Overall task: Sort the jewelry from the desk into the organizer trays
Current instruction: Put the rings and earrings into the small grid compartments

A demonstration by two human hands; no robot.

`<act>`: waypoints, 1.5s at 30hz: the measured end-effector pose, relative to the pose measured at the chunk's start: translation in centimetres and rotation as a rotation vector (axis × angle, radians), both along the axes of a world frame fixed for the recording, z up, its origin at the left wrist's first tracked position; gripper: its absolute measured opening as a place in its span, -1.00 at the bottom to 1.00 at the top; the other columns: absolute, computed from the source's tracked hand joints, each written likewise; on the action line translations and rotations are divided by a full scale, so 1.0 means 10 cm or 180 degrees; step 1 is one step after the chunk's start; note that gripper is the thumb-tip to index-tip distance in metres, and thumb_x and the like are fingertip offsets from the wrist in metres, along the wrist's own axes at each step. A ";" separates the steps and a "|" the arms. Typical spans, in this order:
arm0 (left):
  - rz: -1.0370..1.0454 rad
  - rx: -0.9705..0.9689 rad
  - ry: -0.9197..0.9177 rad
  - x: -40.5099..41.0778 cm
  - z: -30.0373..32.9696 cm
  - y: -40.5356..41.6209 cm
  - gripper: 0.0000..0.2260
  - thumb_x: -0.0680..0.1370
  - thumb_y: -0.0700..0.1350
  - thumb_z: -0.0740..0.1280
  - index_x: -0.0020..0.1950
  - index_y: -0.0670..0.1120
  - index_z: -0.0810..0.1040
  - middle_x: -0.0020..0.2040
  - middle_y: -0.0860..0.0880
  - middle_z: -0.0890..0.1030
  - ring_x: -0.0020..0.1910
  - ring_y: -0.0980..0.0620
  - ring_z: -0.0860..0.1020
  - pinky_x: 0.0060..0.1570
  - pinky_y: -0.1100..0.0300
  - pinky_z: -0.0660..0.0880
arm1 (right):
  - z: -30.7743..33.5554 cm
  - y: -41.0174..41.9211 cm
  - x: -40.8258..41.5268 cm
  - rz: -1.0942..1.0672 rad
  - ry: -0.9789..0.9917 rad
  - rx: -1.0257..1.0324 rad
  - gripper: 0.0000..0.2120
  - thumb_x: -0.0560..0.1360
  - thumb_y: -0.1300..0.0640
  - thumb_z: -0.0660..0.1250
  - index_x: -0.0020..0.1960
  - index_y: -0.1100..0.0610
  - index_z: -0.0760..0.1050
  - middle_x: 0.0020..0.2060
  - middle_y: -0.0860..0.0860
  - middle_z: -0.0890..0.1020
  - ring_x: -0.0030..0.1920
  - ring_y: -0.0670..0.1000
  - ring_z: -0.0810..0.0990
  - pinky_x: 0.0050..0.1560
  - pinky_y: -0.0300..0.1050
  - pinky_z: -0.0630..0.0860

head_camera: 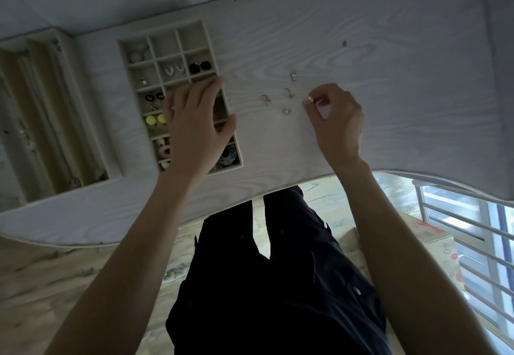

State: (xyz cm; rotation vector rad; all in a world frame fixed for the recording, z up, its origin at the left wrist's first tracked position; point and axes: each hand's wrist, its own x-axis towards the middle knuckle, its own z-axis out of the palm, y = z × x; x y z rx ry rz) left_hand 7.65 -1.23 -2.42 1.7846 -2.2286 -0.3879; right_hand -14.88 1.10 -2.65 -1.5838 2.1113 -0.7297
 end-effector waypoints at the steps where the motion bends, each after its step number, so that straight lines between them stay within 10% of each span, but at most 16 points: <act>1: 0.0000 0.0003 0.0014 0.00 -0.01 0.00 -0.50 0.49 0.11 0.24 0.36 -0.10 0.44 0.31 -0.04 0.49 0.26 -0.13 0.41 0.32 -0.08 0.21 | 0.04 -0.02 0.01 -0.0010 -0.0126 -0.0001 -0.87 0.44 0.09 0.38 -0.08 0.13 0.55 -0.25 -0.08 0.60 -0.20 -0.02 0.57 -0.12 -0.15 0.44; 20: 0.1395 0.0162 0.1103 1.04 0.10 -0.14 -0.68 0.53 -0.12 0.27 0.28 -0.09 0.49 0.20 -0.07 0.52 0.21 -0.04 0.42 0.17 0.36 0.22 | 0.19 -0.95 1.79 0.1624 -0.0401 -0.0024 -0.86 0.43 0.20 0.38 -0.02 0.11 0.60 -0.09 -0.04 0.62 -0.16 -0.11 0.54 -0.18 -0.44 0.38; 28: 0.1202 0.0389 0.1164 1.08 0.06 -0.26 -0.70 0.57 -0.06 0.24 0.30 -0.02 0.47 0.21 0.01 0.53 0.19 0.03 0.47 0.25 0.11 0.38 | 0.23 -1.00 1.72 0.1325 -0.0194 -0.0080 -0.66 0.41 0.32 0.30 0.12 0.06 0.58 0.06 0.04 0.57 0.04 -0.04 0.48 -0.05 -0.38 0.35; 36: 0.1051 0.0515 0.1314 1.12 0.06 -0.37 -0.72 0.56 -0.10 0.27 0.27 -0.05 0.50 0.14 0.01 0.56 0.09 0.04 0.51 0.18 0.08 0.45 | 0.09 -1.06 1.91 0.1638 0.1090 -0.0549 -0.86 0.39 0.10 0.35 -0.16 0.09 0.67 0.01 0.09 0.58 0.04 0.20 0.47 0.02 -0.02 0.42; 45: 0.0964 0.0425 0.1256 1.14 0.06 -0.37 -0.71 0.56 -0.09 0.26 0.27 -0.06 0.50 0.14 -0.01 0.55 0.09 0.04 0.50 0.14 0.25 0.37 | 0.08 -1.12 2.11 0.1499 0.2001 -0.0687 -0.94 0.22 0.24 0.50 -0.34 0.16 0.63 -0.09 0.04 0.64 -0.02 0.17 0.57 -0.07 -0.12 0.17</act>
